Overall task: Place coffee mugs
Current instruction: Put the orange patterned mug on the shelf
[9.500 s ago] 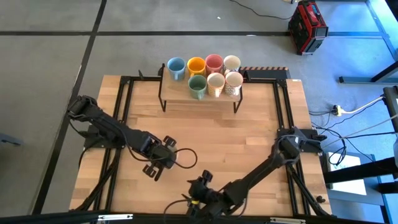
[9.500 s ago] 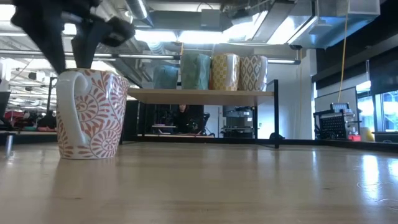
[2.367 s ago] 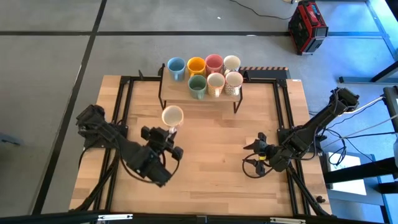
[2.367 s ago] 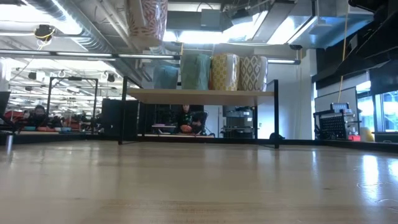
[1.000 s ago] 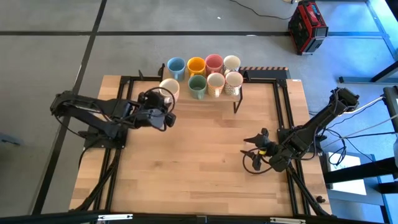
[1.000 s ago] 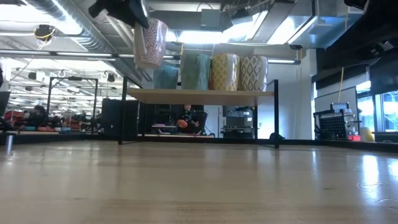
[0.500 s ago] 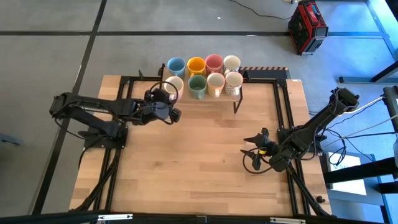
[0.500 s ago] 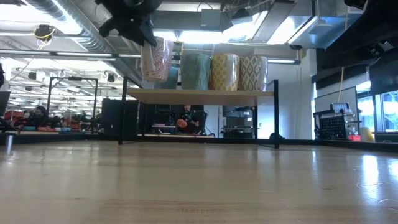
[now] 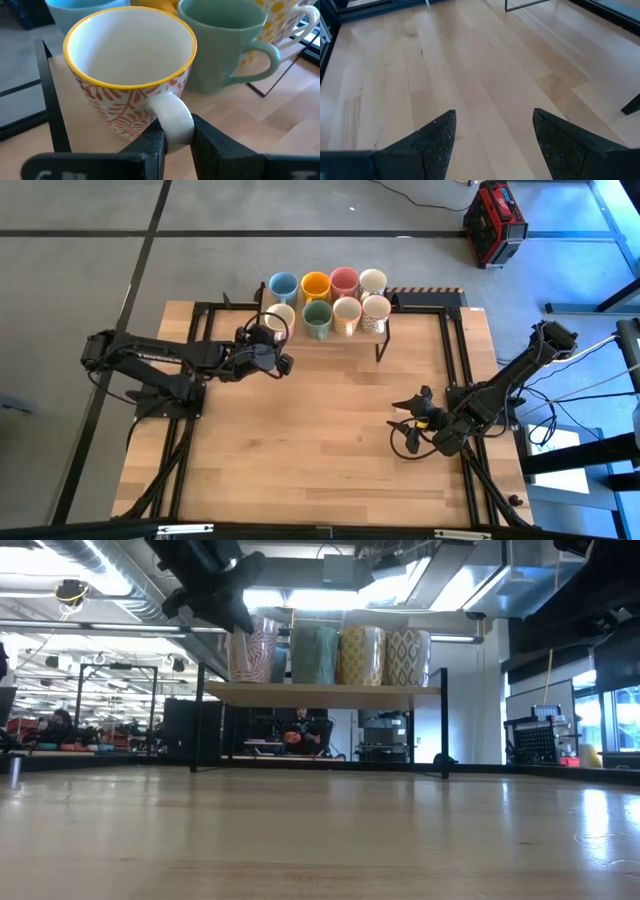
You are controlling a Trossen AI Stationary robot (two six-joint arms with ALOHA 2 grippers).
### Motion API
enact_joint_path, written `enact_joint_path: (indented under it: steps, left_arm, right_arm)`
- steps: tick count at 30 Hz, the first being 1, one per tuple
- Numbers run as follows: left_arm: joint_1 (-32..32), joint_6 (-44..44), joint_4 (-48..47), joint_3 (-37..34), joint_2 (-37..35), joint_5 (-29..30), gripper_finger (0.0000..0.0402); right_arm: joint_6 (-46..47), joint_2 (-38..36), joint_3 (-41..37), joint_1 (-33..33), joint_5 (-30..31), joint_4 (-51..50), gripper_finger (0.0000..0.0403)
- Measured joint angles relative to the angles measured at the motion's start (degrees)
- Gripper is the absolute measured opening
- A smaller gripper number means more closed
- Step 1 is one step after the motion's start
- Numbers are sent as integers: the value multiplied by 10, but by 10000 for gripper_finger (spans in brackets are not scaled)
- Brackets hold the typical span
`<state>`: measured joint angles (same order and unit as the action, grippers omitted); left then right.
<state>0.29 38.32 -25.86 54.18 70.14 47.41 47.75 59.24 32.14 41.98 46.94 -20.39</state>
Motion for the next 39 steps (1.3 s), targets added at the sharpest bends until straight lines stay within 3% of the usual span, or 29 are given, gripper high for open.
enact_joint_path:
  steps: [19,28,39]
  left_arm:
    - [17,-12,25,0,10,-2,61]
    - [17,-11,28,1,9,2,152]
    - [17,-26,26,1,9,-5,157]
  right_arm:
    - [0,0,0,0,0,-4,254]
    - [0,0,0,0,-1,-4,254]
    - [0,0,0,0,-15,-3,254]
